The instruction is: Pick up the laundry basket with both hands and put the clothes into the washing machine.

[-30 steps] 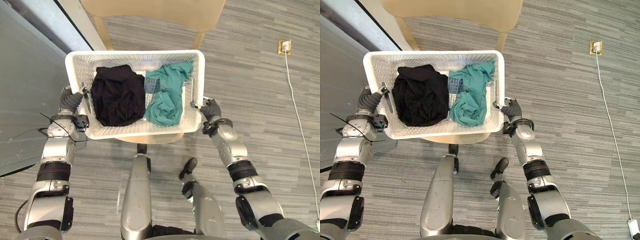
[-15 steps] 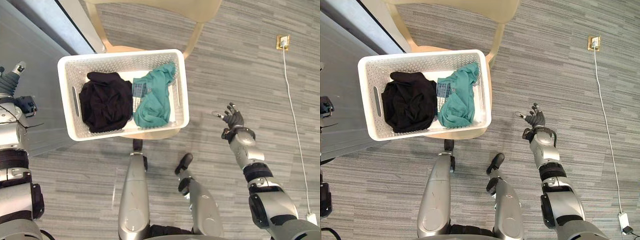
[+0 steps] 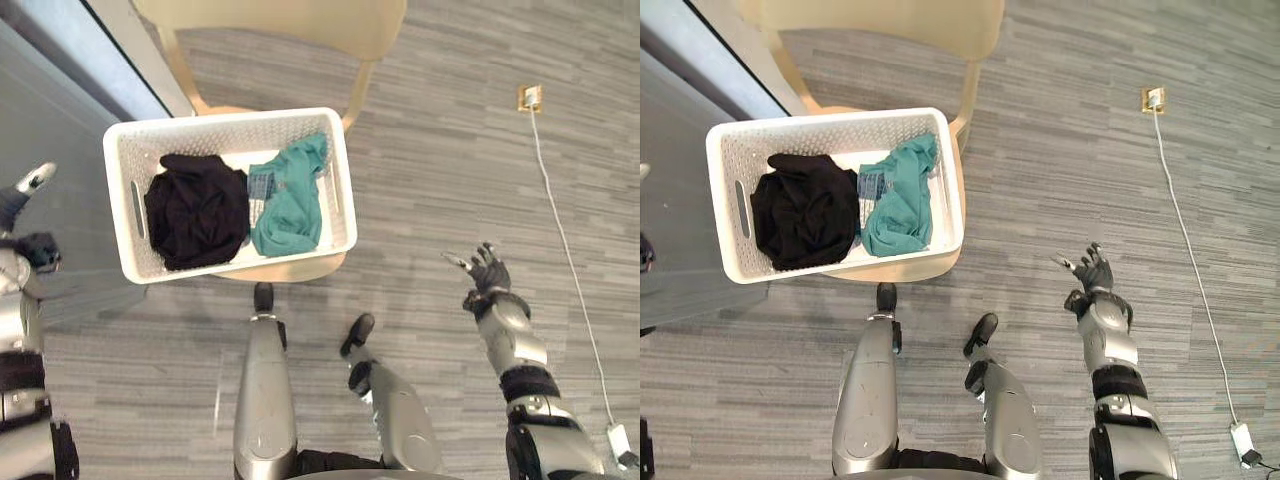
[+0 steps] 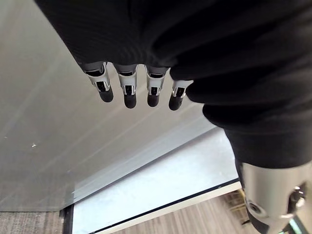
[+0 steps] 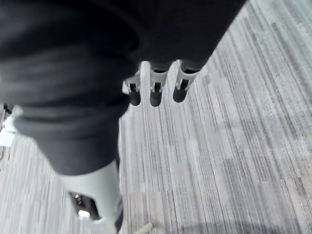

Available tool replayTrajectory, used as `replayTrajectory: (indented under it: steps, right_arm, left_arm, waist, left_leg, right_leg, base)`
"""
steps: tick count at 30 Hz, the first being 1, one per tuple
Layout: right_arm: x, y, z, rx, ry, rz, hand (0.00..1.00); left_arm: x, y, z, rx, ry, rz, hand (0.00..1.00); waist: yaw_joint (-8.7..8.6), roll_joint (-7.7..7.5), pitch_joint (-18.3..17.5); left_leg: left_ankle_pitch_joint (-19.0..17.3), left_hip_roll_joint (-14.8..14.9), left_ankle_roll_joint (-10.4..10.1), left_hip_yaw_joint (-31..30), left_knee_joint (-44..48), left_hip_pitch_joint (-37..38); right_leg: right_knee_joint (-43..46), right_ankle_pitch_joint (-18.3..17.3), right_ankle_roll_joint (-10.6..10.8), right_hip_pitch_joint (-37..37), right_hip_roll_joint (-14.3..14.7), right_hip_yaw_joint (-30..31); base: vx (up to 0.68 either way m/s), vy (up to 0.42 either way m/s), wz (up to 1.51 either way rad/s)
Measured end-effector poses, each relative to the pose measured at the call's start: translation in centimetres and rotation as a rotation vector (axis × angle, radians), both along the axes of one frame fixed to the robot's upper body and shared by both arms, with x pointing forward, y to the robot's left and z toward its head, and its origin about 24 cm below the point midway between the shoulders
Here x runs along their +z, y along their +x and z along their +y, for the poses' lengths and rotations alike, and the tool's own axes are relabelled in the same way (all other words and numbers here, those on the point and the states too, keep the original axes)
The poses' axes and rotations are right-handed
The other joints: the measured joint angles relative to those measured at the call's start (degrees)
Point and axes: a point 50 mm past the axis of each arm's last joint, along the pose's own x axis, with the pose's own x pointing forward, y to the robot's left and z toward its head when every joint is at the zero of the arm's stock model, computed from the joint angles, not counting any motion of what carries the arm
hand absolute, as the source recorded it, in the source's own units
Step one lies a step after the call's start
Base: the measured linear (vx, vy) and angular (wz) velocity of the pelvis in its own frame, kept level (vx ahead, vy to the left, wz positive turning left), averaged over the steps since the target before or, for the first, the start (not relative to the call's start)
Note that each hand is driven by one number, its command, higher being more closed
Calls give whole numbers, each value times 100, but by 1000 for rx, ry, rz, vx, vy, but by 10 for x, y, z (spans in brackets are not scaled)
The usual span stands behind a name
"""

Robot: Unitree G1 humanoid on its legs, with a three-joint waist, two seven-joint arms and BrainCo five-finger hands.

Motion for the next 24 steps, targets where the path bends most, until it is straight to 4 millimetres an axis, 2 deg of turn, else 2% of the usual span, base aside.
replayTrajectory:
  steps: [1, 4, 6, 7, 8, 9, 10, 11, 12, 13, 14, 15, 16, 17, 18, 19, 21, 23, 24]
  right_arm:
    - [-17, -15, 2, -11, 20, 51, 0]
    - [-57, -58, 7, -16, 59, 199, 0]
    - [-81, -89, 16, -9, 74, 309, 0]
    - [-87, -95, 19, -5, 74, 334, 0]
    - [-96, -109, 23, 2, 73, 384, 0]
    - [-99, -115, 26, 7, 70, 400, 0]
    - [-98, -114, 26, 6, 71, 393, 0]
    - [-97, -114, 27, 5, 73, 380, 0]
    - [-99, -116, 28, 4, 80, 384, 0]
    - [-102, -118, 30, 2, 94, 399, 0]
    - [-104, -120, 30, -1, 95, 407, 0]
    - [-105, -122, 28, -9, 97, 415, 0]
    - [-109, -125, 28, -17, 102, 434, 0]
    - [-112, -129, 28, -25, 105, 459, 0]
    - [-118, -139, 30, -39, 120, 491, 0]
    - [-126, -152, 32, -51, 134, 535, 0]
    - [-136, -169, 37, -44, 147, 612, 0]
    - [-147, -188, 41, -49, 172, 692, 0]
    - [-149, -191, 42, -50, 177, 706, 0]
  left_arm:
    - [-20, -12, -3, 10, -29, 28, 0]
    - [-69, -27, -25, -23, -129, 106, 0]
    - [-113, -48, -43, -31, -248, 178, 0]
    - [-125, -55, -48, -25, -283, 201, 0]
    - [-150, -76, -56, 4, -356, 258, 0]
    - [-174, -98, -67, 41, -437, 305, 0]
    - [-187, -110, -75, 59, -485, 334, 0]
    - [-208, -129, -91, 87, -567, 386, 0]
    - [-216, -136, -100, 88, -603, 407, 0]
    - [-230, -144, -116, 81, -670, 442, 0]
    - [-243, -151, -132, 77, -736, 481, 0]
    - [-249, -152, -142, 61, -773, 495, 0]
    - [-252, -150, -150, 37, -794, 505, 0]
    - [-256, -150, -154, 31, -813, 514, 0]
    - [-259, -149, -156, 28, -826, 528, 0]
    - [-261, -146, -157, 14, -828, 538, 0]
    - [-265, -144, -159, 3, -827, 560, 0]
    - [-270, -141, -163, -5, -850, 578, 0]
    - [-272, -141, -164, -7, -856, 583, 0]
  waist:
    - [-15, 6, -2]
    - [-71, 19, -8]
    - [-216, 11, -26]
    - [-227, -26, -97]
    - [-214, -93, -409]
    - [-125, -104, -768]
    - [-83, -36, -890]
    - [-24, 116, -1005]
    - [-3, 156, -1069]
    - [15, 197, -1150]
    - [-2, 257, -1243]
    - [-12, 278, -1267]
    - [-66, 262, -1276]
    - [-154, 259, -1286]
    - [-230, 248, -1291]
    - [-269, 212, -1312]
    - [-365, 154, -1381]
    - [-493, 168, -1584]
    - [-543, 183, -1647]
  left_leg:
    - [-172, 23, 1, 10, 179, 148]
    - [-497, -99, 22, -232, 547, 373]
    - [-503, -312, 33, -545, 589, 539]
    - [-488, -413, 6, -574, 587, 588]
    - [-464, -579, -43, -676, 553, 553]
    - [-424, -603, -97, -700, 436, 460]
    - [-388, -561, -149, -703, 390, 430]
    - [-211, -484, -172, -800, 224, 444]
    - [-106, -489, -206, -861, 96, 453]
    - [226, -499, -257, -959, -270, 529]
    - [635, -488, -220, -995, -685, 577]
    - [1072, -468, -112, -782, -1053, 608]
    - [1543, -414, 80, -505, -1515, 667]
    - [1330, -280, 218, 48, -1281, 626]
    - [732, -100, 390, 690, -369, 514]
    - [246, 99, 444, 1098, 410, 577]
    - [-187, 385, 445, 1452, 1075, 929]
    - [-356, 741, 301, 1713, 1217, 1462]
    - [-351, 824, 288, 1810, 1092, 1607]
  right_leg:
    - [410, -272, 7, 68, -63, 23]
    - [1389, -929, 122, 189, -278, 74]
    - [2724, -1531, 274, 164, -280, 986]
    - [2914, -1678, 434, 197, -258, 1227]
    - [2817, -1967, 704, 269, -237, 1603]
    - [2391, -2275, 525, 354, -163, 1746]
    - [2251, -2371, 430, 392, -105, 1744]
    - [2209, -2342, 346, 445, -10, 1637]
    - [2211, -2346, 299, 442, 10, 1568]
    - [2193, -2334, 207, 448, 23, 1398]
    - [2131, -2284, 96, 452, 62, 1159]
    - [2089, -2250, -13, 464, 59, 932]
    - [1997, -2162, -183, 480, -27, 688]
    - [1890, -2088, -312, 538, -58, 308]
    - [1746, -2013, -429, 666, -81, -127]
    - [1598, -1941, -542, 800, -122, -515]
    - [1431, -1870, -569, 973, -240, -1041]
    - [1246, -1734, -526, 1069, -400, -1662]
    - [1208, -1687, -496, 1071, -471, -1854]
  base:
    - [18, 10, 6]
    - [18, -11, 46]
    - [34, -134, 110]
    - [35, -193, 106]
    - [43, -205, 61]
    - [46, -270, 39]
    - [15, -256, 18]
    - [-2, -159, 21]
    - [-53, -201, 51]
    - [-61, -244, 74]
    - [-87, -290, 97]
    - [-130, -244, 116]
    - [-182, -186, 123]
    - [-233, -256, 155]
    - [-228, -241, 169]
    - [-181, -224, 159]
    - [-143, -115, 148]
    - [-146, -26, 162]
    - [-136, 69, 192]
